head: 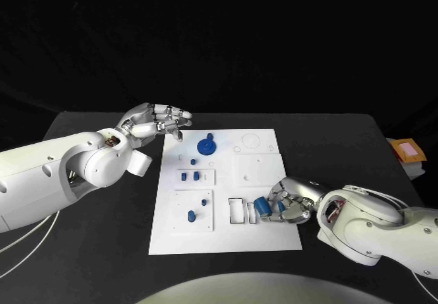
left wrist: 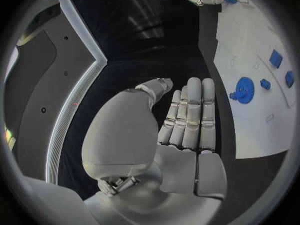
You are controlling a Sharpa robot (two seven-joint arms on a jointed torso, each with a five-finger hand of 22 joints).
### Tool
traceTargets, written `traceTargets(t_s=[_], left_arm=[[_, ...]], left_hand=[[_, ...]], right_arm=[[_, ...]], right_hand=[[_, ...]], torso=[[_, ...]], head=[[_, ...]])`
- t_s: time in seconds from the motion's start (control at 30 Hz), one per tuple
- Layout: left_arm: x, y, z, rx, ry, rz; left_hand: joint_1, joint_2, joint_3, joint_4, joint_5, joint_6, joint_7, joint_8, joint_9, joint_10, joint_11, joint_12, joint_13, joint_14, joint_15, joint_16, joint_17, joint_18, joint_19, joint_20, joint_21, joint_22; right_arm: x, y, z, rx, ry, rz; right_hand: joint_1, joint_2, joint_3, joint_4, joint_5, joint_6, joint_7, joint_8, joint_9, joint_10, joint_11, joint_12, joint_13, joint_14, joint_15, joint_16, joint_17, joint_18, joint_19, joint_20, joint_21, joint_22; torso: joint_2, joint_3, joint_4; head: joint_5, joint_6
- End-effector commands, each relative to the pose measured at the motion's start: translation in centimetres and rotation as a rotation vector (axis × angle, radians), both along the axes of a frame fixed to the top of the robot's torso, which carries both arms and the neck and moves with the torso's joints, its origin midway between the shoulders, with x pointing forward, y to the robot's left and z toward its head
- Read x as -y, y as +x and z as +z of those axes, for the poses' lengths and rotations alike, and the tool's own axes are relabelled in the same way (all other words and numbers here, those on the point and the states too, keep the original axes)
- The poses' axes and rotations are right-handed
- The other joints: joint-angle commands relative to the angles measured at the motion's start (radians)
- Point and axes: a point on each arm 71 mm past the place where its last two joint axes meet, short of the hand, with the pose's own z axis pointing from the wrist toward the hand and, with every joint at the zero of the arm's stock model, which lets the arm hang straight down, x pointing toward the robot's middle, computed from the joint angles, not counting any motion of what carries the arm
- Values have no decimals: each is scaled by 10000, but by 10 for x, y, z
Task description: Assemble the parts on the task board
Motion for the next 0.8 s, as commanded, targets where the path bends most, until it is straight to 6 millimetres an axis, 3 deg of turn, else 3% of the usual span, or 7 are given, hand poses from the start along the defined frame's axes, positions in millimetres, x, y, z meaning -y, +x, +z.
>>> traceTargets(t_s=[0.03,0.23,0.37,0.43,0.47,0.6,0.8], left_arm=[[2,-1,1,28,-90,-184],[2,-2,1,11,-92,-219],[3,-2,1,-9,-93,-253],[3,-2,1,-14,-93,-260],[3,-2,1,-16,-93,-263],[2,-2,1,-26,-88,-267],[2,-2,1,-46,-70,-281]], left_hand=[[-97,39,-49,12,22,-73,8,62,13,-81,-4,52,16,-71,3,68,-15,123,-67,4,-33,-9],[-82,73,-28,13,30,-83,7,76,19,-102,-5,80,18,-83,2,85,-16,128,-62,6,-50,-21],[-82,73,-28,13,30,-83,7,76,19,-102,-5,80,18,-83,2,85,-16,128,-62,6,-50,-21],[-57,86,-13,-1,33,-87,5,83,22,-111,-8,94,19,-89,-2,93,-16,131,-56,5,-53,-24],[-57,86,-13,-1,33,-87,5,83,22,-111,-8,94,19,-89,-2,93,-16,131,-56,5,-53,-24],[-42,90,-5,-11,34,-89,6,87,24,-116,-8,102,19,-94,-4,96,-17,132,-53,4,-54,-25],[-26,95,4,-23,36,-91,5,92,26,-121,-9,111,19,-98,-6,100,-18,133,-50,3,-54,-25]], right_arm=[[1,0,-4,-129,-311,-51],[-1,2,-7,-296,-511,-34],[-3,2,-9,-403,-596,-65],[-3,2,-10,-424,-606,-145],[-3,2,-10,-440,-591,-213],[-1,2,-10,-539,-325,-585],[1,1,-9,-703,323,-1129]], right_hand=[[120,165,-67,-14,39,86,-10,-12,9,90,-21,46,620,697,-28,55,771,-100,988,-47,80,2576],[201,346,-70,4,122,278,-63,57,58,116,-61,58,654,704,-57,81,827,-107,999,-67,117,2585],[727,484,131,-153,676,396,-148,94,103,120,-146,24,660,702,-132,92,851,-109,1001,-129,127,2588],[1116,534,375,-303,264,398,-163,74,103,115,-167,5,662,703,-154,97,865,-110,1002,-151,131,2589],[1258,541,483,-363,266,406,-173,67,101,116,-174,1,668,703,-159,98,868,-111,1003,-156,137,2590],[1630,550,1059,-532,782,501,-206,54,101,152,-207,20,729,724,-185,139,976,-126,1026,-185,209,2610],[1567,462,1707,-604,1346,571,-234,79,147,177,-233,13,766,730,-207,155,1017,-132,1035,-208,236,2618]], torso=[[-5,-12,10],[-29,-13,0],[-20,-7,6],[-25,-3,4],[-31,-8,4],[-31,-23,-3],[-14,-3,-2]], head=[[-5,-8],[-4,-95],[4,-82],[1,-67],[-12,-64],[1,-53],[-12,-42]])
